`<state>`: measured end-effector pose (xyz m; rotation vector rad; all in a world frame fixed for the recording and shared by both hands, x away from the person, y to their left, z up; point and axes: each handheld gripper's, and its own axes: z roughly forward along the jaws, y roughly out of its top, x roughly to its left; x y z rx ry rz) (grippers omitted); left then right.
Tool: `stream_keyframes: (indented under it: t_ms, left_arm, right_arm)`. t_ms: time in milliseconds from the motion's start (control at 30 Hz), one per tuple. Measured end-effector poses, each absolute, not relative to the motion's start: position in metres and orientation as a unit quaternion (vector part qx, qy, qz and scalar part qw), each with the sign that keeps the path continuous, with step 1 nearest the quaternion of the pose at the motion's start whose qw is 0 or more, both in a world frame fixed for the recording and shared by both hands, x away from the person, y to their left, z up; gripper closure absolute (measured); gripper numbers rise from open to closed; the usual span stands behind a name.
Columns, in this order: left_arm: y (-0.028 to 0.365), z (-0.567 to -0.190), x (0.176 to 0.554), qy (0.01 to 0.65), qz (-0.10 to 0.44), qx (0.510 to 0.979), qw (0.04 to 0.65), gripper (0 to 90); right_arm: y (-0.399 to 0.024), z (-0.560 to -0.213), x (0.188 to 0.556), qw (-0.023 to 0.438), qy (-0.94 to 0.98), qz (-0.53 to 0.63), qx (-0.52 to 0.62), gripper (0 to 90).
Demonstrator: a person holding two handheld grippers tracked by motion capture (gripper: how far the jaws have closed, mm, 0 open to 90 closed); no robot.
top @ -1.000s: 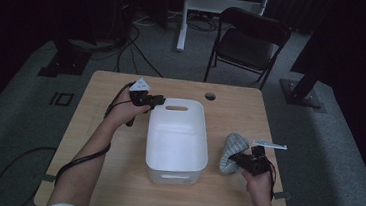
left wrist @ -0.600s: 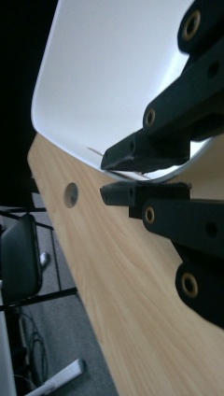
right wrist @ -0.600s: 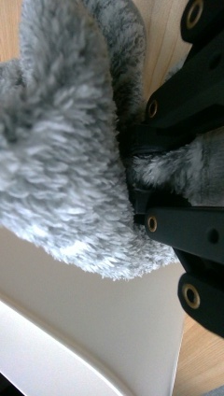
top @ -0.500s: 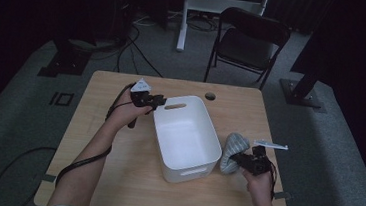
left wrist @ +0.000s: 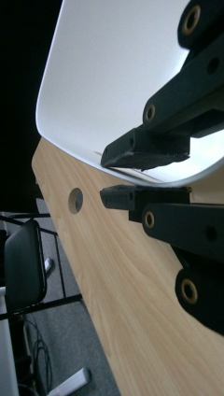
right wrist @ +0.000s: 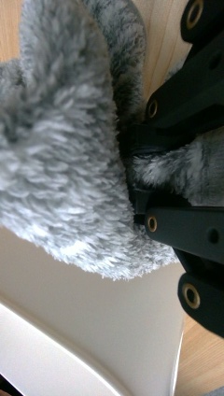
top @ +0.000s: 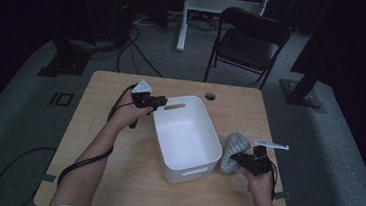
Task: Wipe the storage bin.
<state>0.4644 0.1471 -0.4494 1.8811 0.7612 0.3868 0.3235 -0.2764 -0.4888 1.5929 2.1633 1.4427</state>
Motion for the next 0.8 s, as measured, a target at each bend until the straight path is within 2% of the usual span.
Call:
stream_keyframes:
  t_ms: [200,500,800]
  left_arm:
    - [0.154,-0.447,0.448,0.333,0.166,0.783,0.499,85.7]
    - [0.17,-0.449,0.426,0.384,0.178,0.754,0.502,85.6]
    - [0.182,-0.447,0.397,0.403,0.202,0.753,0.48,84.6]
  right_arm:
    - [-0.276,-0.488,0.324,0.047,0.708,0.473,0.522,76.5]
    - [-0.278,-0.486,0.323,0.051,0.706,0.475,0.523,76.5]
    - [-0.276,-0.485,0.323,0.051,0.708,0.474,0.52,76.5]
